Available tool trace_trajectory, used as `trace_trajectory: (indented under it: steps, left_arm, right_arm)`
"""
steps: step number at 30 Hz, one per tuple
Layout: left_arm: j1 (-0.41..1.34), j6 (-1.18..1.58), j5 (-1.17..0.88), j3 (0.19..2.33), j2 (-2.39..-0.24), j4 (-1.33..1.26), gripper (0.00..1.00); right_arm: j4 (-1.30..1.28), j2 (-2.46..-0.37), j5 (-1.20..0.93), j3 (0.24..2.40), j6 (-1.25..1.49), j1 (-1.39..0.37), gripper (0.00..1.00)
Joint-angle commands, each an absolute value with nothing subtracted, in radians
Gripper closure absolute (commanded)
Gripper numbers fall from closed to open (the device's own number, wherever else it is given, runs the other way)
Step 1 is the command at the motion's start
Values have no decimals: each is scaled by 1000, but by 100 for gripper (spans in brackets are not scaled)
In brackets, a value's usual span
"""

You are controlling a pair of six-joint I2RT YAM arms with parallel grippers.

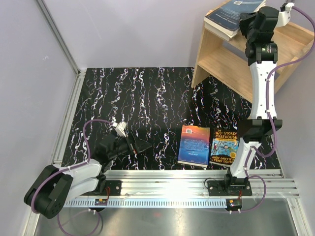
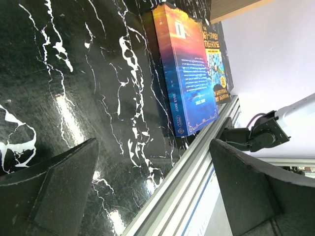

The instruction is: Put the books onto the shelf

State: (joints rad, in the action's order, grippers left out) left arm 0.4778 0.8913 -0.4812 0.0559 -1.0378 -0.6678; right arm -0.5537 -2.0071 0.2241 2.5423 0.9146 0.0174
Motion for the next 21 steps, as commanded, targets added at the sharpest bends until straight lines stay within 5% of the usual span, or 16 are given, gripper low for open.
trace_trajectory:
  steps: [1,2,3,6,10,21]
  left_arm:
    - [479,891,-465,6,-1017,-738,1]
    - [479,890,-465,6,-1012,-733,1]
    - [479,890,-463,6,-1012,-729,1]
    - [477,887,-463,8,-1012,-729,1]
    - [479,887,-465,8,-1009,-724,1]
    - [477,888,-454,3,-986,-710,1]
  right_arm:
    - [-476,-2043,273,2560,919,21,97]
    - [-472,-2043,273,2559,914,21,93]
    - [-459,-2043,268,2559,908,21,70]
    - [-462,-2034,271,2559,891,21,34]
    - [-454,-1988,285,2504,868,23,9]
    - [-526,-1812,377,2387,736,23,0]
